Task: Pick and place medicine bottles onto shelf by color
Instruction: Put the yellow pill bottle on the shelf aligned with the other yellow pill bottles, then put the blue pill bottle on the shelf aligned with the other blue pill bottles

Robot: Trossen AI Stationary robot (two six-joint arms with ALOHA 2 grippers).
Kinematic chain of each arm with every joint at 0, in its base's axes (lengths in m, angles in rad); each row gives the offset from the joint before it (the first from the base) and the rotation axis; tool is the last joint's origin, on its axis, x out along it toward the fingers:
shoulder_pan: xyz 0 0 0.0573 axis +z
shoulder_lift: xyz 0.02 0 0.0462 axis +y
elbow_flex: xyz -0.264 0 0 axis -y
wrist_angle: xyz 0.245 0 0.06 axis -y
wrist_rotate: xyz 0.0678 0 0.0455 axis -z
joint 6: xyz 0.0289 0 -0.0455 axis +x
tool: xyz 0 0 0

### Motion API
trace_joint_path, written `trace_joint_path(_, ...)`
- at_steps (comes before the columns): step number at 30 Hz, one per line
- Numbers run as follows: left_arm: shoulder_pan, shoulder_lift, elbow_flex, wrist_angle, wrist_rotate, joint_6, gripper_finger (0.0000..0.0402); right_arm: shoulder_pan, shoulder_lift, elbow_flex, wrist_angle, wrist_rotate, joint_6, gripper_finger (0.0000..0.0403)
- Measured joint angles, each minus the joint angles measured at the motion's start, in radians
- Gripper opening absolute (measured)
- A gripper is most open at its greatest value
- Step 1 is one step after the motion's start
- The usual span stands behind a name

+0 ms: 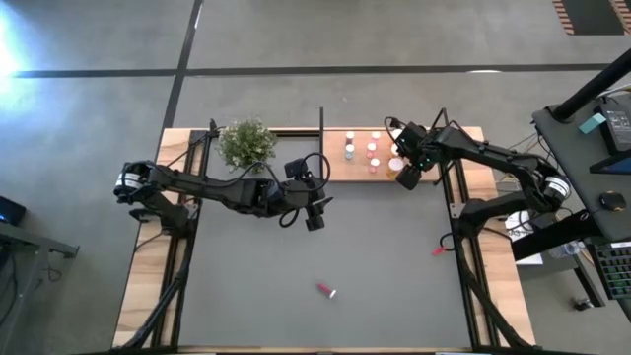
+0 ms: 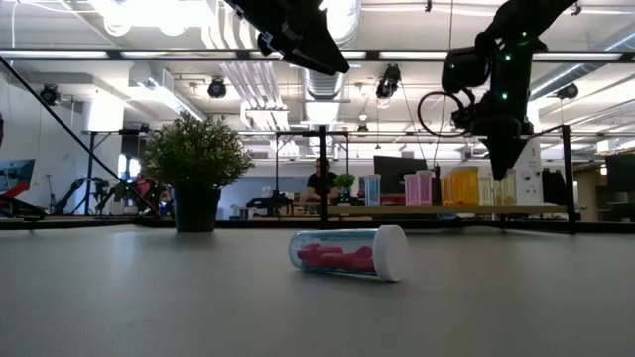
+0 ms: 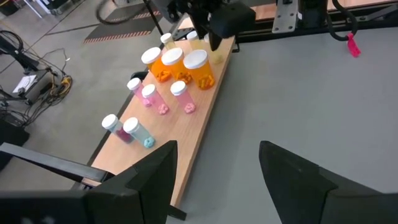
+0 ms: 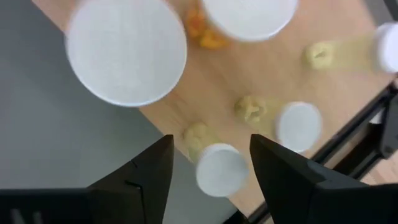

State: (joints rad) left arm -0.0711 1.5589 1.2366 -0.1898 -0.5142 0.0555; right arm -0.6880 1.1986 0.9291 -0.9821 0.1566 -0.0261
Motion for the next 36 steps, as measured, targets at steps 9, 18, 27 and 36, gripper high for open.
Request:
trace_joint_path(9,0.000,0.000,0.000,-0.002,0.000,-0.024,0.0211,0.000,-0.003,0.205,-0.113,0.001,0.037,0.0206)
trace_joint_path(18,0.000,0.000,-0.005,-0.024,0.145,-0.036,0.0211,0.114,-0.023,0.386,-0.158,-0.056,0.197,0.0206)
trace_joint_path(27,-0.031,0.010,-0.027,-0.068,0.326,-0.079,0.0211,0.458,-0.045,0.415,-0.126,0.002,0.426,0.0206)
trace_joint_path(36,-0.144,0.025,-0.106,-0.042,0.364,-0.076,0.0211,0.800,-0.045,0.411,-0.108,0.108,0.589,0.0206)
